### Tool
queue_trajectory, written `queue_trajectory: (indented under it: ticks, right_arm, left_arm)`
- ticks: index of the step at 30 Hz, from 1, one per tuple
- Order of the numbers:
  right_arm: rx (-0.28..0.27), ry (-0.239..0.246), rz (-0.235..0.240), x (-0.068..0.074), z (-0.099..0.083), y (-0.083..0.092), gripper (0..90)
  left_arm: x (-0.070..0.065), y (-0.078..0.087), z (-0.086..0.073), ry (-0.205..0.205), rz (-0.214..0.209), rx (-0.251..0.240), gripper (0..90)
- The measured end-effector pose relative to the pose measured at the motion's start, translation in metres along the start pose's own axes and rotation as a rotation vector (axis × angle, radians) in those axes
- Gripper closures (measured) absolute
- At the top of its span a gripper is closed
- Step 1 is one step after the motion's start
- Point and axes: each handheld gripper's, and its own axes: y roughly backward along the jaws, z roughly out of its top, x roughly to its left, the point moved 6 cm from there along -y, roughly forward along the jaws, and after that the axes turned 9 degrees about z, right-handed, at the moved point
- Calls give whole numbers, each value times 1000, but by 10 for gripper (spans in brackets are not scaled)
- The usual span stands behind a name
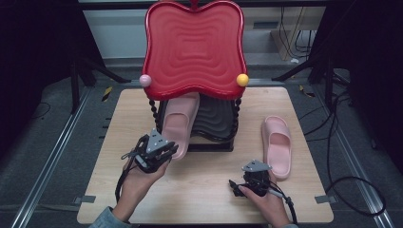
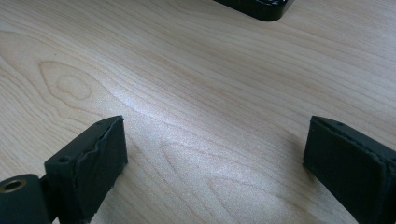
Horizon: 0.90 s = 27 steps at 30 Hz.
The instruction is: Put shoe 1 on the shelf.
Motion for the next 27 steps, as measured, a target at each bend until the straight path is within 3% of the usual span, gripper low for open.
queue_trajectory:
  ticks: [6, 13, 20, 27]
  right_arm:
    - [0, -1, -1, 0, 0, 0, 64]
    - [0, -1, -1, 0, 0, 0, 64]
    - [0, -1, 0, 0, 0, 0, 64]
    - [0, -2, -2, 0, 0, 0, 64]
  left_arm:
    - [-8, 6, -14, -15, -28, 16, 809]
    - [-19, 6, -32, -73, -39, 50, 833]
    - [-21, 0, -50, -92, -48, 89, 878]
    - [-16, -14, -55, -101, -56, 127, 898]
